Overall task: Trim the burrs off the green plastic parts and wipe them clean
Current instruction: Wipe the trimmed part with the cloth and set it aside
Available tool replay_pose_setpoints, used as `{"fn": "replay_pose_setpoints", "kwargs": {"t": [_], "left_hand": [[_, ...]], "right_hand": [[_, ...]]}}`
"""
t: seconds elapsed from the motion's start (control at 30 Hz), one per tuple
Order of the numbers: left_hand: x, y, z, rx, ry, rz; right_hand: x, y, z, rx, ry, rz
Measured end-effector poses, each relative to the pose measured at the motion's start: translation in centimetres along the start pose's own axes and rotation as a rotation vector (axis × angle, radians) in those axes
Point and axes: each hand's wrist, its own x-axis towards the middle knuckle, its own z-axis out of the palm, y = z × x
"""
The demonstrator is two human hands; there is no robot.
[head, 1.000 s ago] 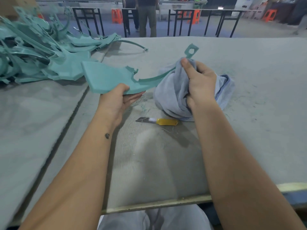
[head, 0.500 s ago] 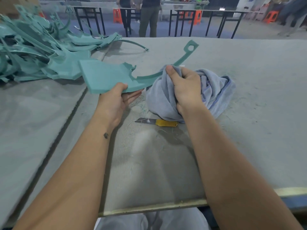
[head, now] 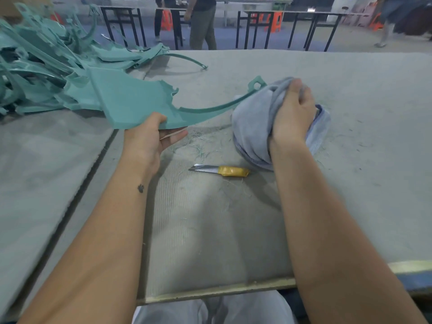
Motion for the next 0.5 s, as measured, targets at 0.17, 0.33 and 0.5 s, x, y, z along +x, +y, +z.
{"fn": "replay_pose_setpoints", "kwargs": {"t": [0.17, 0.33, 0.5], "left_hand": [[0.0, -0.1, -0.2, 0.042, -0.019, 0.021], [-0.1, -0.1, -0.1, 0.137, -0.026, 0.036], [-0.2, -0.2, -0.3, 0.172, -0.079, 0.04]], "right_hand": [[-0.4, 0.9, 0.7, -0.319, -0.325, -0.048], [0.1, 1.1, 0.5, -0.29, -0.239, -0.064], [0.7, 1.5, 0.5, -0.199, -0.114, 0.035]]}}
